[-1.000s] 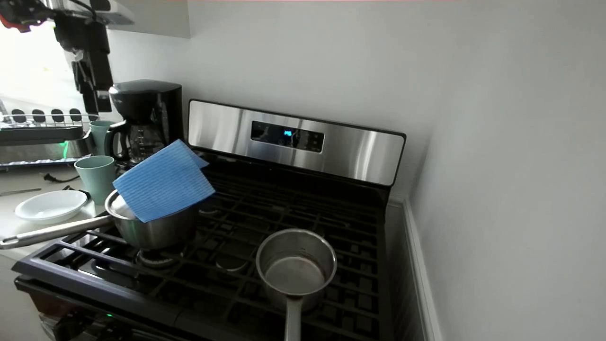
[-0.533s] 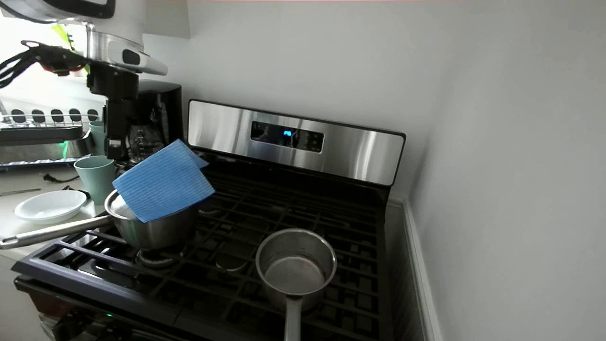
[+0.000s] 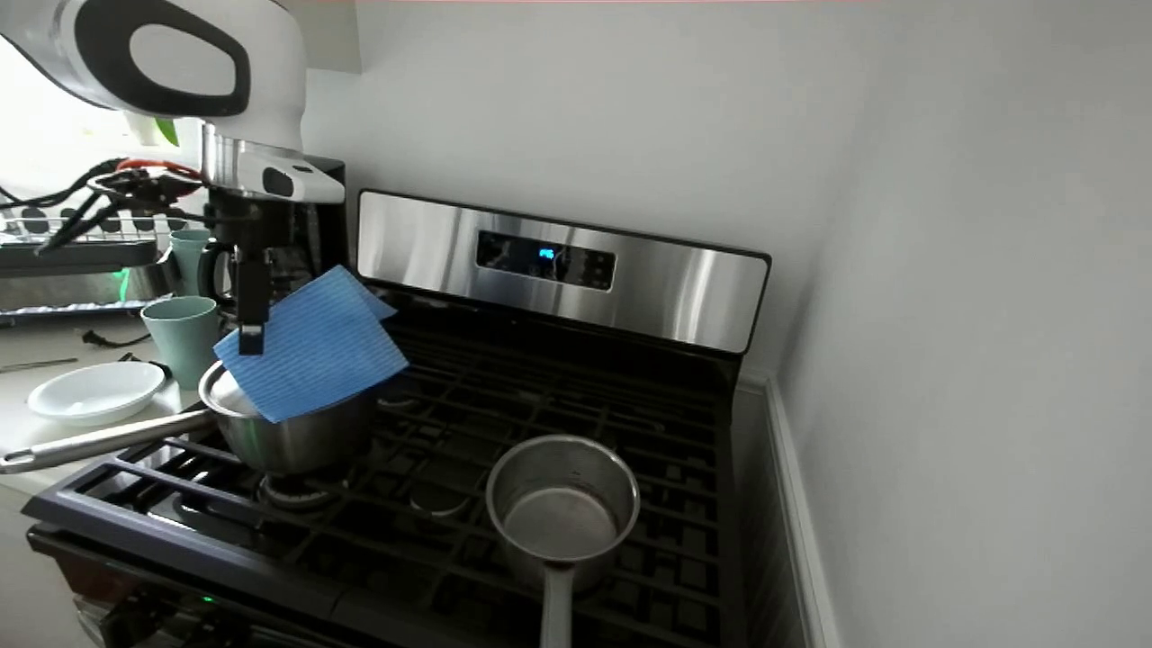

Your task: Use the blue fabric to place the silver lid on the stove then move the pot on the left backwards

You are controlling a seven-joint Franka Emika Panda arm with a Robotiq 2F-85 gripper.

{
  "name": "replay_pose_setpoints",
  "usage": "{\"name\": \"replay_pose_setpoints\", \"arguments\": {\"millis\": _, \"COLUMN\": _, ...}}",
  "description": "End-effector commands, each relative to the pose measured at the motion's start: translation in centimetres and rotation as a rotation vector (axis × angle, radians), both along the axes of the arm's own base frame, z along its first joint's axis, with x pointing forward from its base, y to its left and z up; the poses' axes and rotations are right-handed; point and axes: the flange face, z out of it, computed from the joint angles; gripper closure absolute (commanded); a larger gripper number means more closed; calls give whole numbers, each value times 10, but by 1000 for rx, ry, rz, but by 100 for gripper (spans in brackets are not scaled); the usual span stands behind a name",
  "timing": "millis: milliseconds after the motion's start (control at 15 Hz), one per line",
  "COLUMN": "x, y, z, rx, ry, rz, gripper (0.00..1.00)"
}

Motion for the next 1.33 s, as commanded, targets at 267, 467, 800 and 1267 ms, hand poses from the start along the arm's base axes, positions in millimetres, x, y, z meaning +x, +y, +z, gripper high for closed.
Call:
{"name": "replay_pose_setpoints", "arguments": {"millis": 267, "x": 12, "y": -5, "z": -22, "rx": 40, "ry": -162, "rz": -62, "gripper": 28}}
{"name": "replay_pose_setpoints", "arguments": {"millis": 467, "x": 13, "y": -5, "z": -24, "rx": 32, "ry": -184, "rz": -60, "gripper": 46}}
{"name": "replay_pose_setpoints", "arguments": {"millis": 800, "x": 14, "y": -10, "z": -20, "rx": 17, "ry": -200, "rz": -53, "gripper": 80}}
{"name": "replay_pose_setpoints", "arguments": {"millis": 1267, "x": 17, "y": -10, "z": -4, "rx": 10, "ry": -201, "rz": -62, "gripper": 98}}
